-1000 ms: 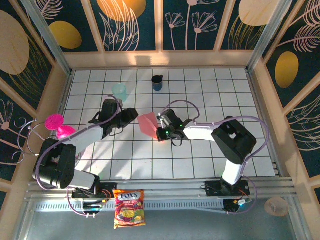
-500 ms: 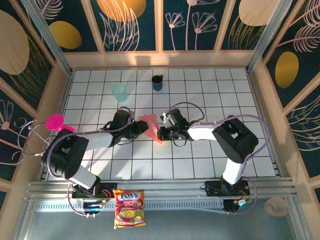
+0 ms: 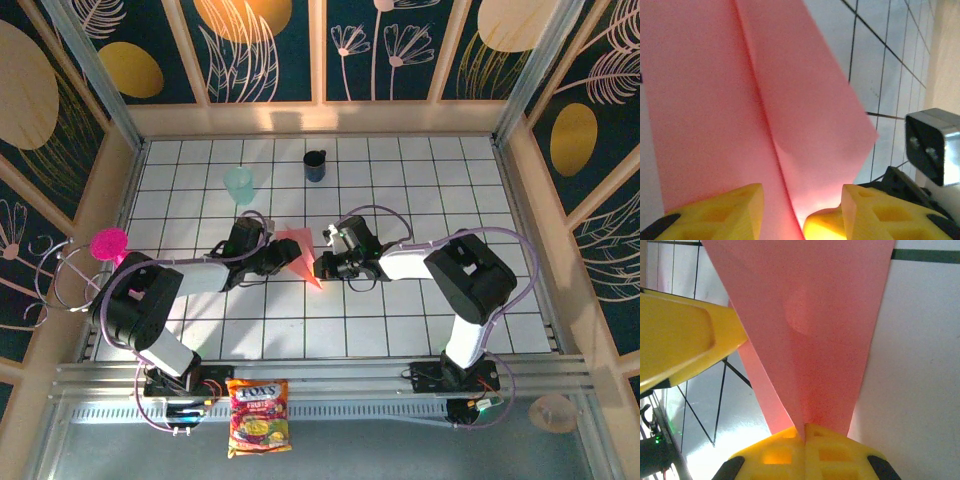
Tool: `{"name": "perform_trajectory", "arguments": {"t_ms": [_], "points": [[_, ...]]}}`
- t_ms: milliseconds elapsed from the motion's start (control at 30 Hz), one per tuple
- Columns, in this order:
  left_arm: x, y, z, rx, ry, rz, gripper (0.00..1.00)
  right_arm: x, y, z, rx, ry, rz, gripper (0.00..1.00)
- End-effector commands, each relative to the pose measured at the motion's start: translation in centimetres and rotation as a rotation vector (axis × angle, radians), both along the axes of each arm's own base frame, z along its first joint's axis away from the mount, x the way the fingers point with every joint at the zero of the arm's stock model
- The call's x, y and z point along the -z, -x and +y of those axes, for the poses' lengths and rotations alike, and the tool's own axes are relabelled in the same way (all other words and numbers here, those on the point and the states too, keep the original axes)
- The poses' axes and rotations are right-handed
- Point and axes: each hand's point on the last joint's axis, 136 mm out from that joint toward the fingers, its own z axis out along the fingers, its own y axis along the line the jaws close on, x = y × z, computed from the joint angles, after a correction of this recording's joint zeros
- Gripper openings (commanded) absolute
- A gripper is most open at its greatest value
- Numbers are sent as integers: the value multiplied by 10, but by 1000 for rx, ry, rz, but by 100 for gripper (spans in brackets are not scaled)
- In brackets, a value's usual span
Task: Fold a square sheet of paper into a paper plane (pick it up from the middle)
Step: Fourth fold the wing at the center of the table.
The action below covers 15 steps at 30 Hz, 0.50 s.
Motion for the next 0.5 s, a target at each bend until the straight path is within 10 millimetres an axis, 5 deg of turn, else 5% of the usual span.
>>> {"name": "perform_trajectory", "arguments": {"t_ms": [0, 467], "points": [[-2, -3, -5, 23, -10, -16, 46, 8, 2, -2, 1, -7, 31, 3], [25, -2, -5, 44, -97, 61, 48, 16, 4, -3, 4, -1, 57, 3]]}}
